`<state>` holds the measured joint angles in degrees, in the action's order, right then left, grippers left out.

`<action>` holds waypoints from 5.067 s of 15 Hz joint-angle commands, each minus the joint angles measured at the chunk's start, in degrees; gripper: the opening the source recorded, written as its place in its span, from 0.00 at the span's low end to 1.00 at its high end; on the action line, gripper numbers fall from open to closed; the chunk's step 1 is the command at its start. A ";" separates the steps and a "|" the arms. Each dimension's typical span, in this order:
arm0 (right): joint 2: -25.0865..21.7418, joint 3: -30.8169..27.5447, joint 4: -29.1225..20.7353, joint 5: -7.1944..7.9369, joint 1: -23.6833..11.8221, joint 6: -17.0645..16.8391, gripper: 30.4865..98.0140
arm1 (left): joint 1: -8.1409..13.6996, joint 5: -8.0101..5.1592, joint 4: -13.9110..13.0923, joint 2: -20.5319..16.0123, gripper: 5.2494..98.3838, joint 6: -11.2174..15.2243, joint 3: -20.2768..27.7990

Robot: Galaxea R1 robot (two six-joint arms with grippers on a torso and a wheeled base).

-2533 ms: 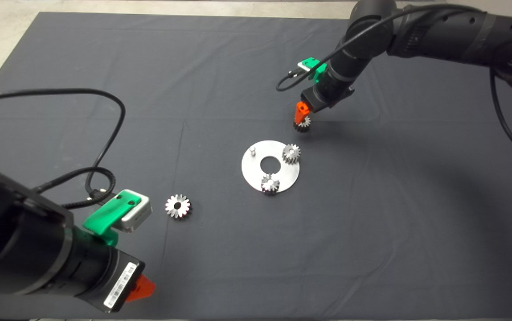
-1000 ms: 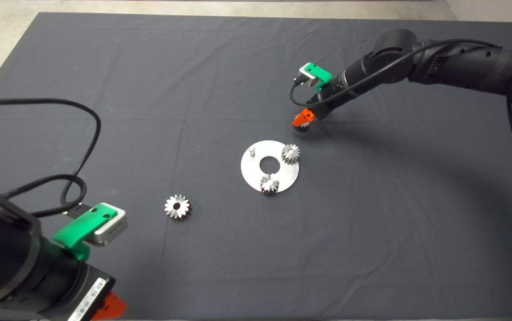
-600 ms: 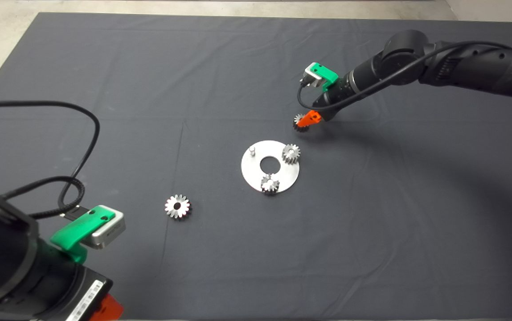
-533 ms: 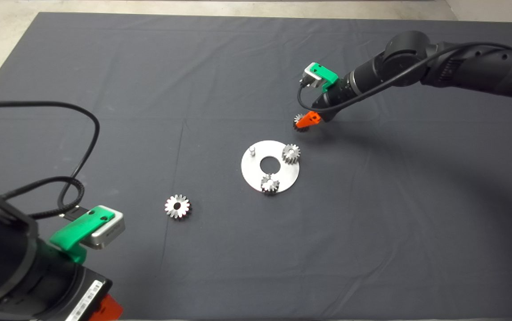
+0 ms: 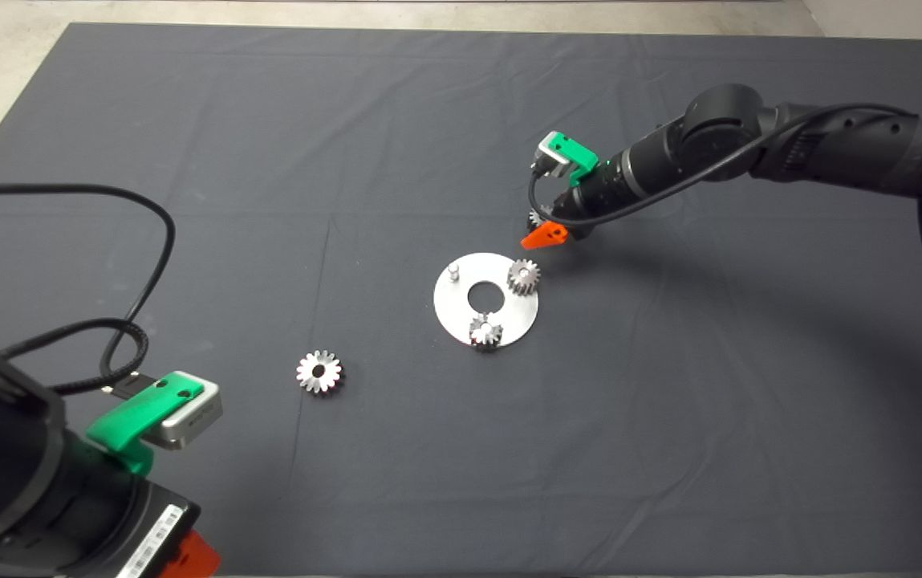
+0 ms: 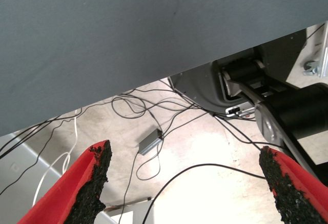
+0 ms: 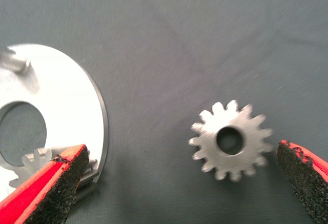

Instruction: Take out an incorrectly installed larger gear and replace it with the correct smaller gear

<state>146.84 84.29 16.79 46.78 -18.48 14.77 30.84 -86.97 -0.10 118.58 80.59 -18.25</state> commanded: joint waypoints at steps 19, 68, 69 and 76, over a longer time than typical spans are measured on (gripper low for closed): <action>0.26 3.94 5.01 -3.88 1.08 -3.87 0.98 | 0.71 -0.04 -2.31 -0.58 0.73 -0.03 -0.23; 0.46 5.52 9.58 -8.89 3.10 -8.79 0.22 | 0.75 -0.04 -2.45 -2.07 0.73 0.00 -0.28; 0.52 5.52 9.58 -8.89 3.10 -8.79 0.22 | 0.71 0.04 -2.37 -2.16 0.73 0.00 -0.28; 0.43 5.08 9.49 -8.96 2.75 -8.29 0.17 | 0.71 0.04 -2.45 -2.40 0.73 0.00 -0.28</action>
<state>147.27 89.97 24.50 37.90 -14.30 6.09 30.84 -86.96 -1.32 116.57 80.59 -18.27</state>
